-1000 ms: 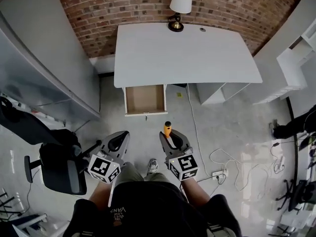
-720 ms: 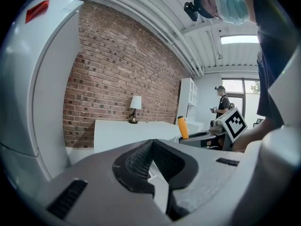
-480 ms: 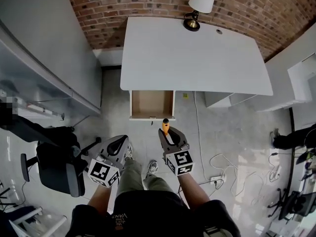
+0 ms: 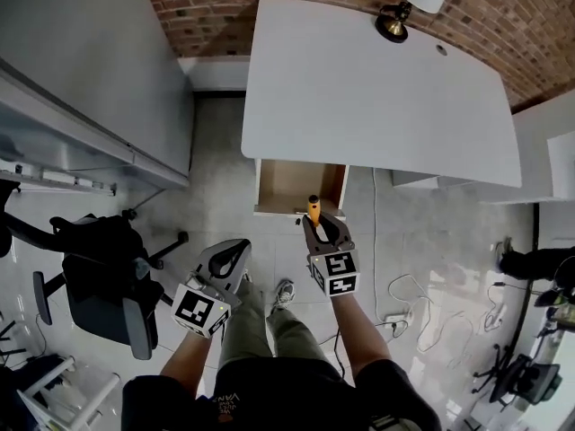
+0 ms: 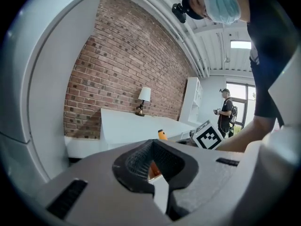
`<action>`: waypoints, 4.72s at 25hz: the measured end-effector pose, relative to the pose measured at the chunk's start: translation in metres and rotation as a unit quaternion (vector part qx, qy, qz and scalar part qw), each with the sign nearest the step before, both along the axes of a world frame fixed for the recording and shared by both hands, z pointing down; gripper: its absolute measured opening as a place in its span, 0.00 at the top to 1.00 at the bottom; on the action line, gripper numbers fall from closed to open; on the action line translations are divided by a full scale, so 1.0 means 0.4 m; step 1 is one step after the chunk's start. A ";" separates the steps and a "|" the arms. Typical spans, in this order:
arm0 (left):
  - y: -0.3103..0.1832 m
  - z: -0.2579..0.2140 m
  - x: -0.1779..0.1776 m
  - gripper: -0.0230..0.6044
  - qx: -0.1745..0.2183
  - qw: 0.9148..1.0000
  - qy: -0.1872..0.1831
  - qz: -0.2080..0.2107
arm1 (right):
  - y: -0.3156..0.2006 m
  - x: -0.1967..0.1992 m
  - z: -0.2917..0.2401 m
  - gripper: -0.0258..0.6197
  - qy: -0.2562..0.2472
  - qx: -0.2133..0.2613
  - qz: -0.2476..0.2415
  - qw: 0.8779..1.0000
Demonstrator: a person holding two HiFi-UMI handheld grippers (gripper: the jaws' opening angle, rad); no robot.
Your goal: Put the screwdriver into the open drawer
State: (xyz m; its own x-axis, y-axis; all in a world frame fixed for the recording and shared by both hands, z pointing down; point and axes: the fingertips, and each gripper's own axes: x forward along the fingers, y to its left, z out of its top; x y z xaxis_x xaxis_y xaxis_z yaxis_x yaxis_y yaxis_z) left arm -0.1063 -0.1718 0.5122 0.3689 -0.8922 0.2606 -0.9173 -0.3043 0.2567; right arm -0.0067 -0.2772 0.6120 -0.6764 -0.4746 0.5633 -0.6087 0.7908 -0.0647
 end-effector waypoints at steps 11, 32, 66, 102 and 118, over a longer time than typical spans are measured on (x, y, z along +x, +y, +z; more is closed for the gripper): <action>-0.029 0.134 -0.099 0.95 -0.011 0.998 0.047 -0.029 | -0.099 -0.095 0.263 0.83 0.121 -0.026 -0.056 0.991; 0.005 0.300 -0.256 0.95 -0.033 0.995 0.046 -0.087 | -0.176 -0.219 0.641 0.83 0.293 -0.028 -0.207 0.933; 0.031 0.428 -0.199 0.95 -0.065 0.990 0.080 -0.097 | -0.216 -0.187 0.796 0.76 0.344 -0.093 -0.252 0.900; -0.018 0.158 0.044 0.95 -0.032 0.998 0.048 0.004 | 0.073 0.057 0.017 0.96 0.030 0.050 -0.015 0.998; 0.037 -0.066 0.178 0.95 0.012 1.000 0.004 0.002 | 0.209 0.253 -0.306 0.96 -0.062 0.091 0.034 0.993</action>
State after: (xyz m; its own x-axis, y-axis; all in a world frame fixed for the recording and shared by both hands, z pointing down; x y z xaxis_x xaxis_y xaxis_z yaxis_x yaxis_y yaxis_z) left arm -0.0353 -0.1569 0.4858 0.3745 -0.8969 0.2354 -0.9140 -0.3142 0.2567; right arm 0.0945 -0.1935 0.4895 -0.6986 -0.6078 0.3777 -0.6573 0.7536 -0.0030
